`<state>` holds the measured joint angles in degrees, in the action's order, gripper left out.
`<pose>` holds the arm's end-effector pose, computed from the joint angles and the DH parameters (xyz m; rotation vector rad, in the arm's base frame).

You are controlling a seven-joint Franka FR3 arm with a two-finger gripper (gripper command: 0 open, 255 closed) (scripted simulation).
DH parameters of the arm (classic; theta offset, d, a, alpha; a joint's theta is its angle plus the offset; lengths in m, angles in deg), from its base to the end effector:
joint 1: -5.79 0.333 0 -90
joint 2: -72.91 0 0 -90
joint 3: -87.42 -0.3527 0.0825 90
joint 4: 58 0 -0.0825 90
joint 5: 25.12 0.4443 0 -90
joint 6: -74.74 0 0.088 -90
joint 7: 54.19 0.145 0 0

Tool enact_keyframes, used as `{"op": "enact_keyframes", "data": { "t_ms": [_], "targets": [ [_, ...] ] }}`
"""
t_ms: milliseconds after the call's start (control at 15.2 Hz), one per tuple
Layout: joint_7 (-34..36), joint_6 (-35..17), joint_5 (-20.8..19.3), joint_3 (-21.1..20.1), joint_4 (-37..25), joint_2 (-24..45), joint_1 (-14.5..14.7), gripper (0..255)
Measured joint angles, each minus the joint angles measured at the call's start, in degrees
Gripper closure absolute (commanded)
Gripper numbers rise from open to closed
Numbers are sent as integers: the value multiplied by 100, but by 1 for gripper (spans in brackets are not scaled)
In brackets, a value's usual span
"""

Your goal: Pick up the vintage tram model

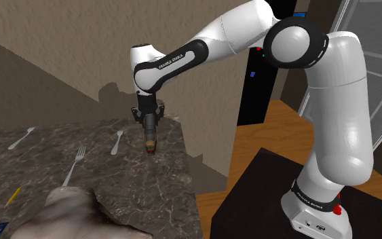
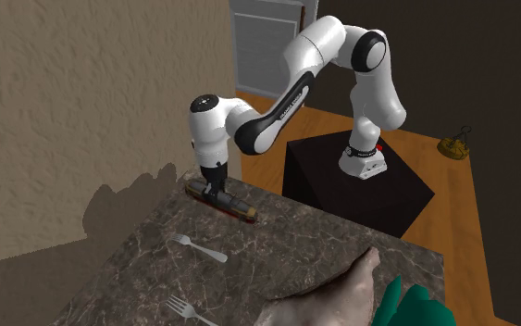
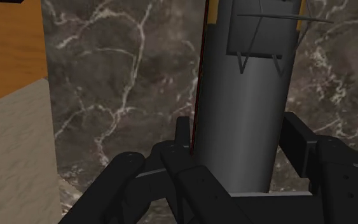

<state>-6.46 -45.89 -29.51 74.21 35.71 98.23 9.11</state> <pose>0.7213 0.1905 0.3378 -2.9859 0.8106 -0.0275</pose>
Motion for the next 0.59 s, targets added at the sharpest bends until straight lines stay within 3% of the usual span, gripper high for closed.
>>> {"op": "enact_keyframes", "data": {
  "t_ms": [594],
  "targets": [
    [-32, 575, 53, -25, -392, -188, -12, 255]
  ]
}}
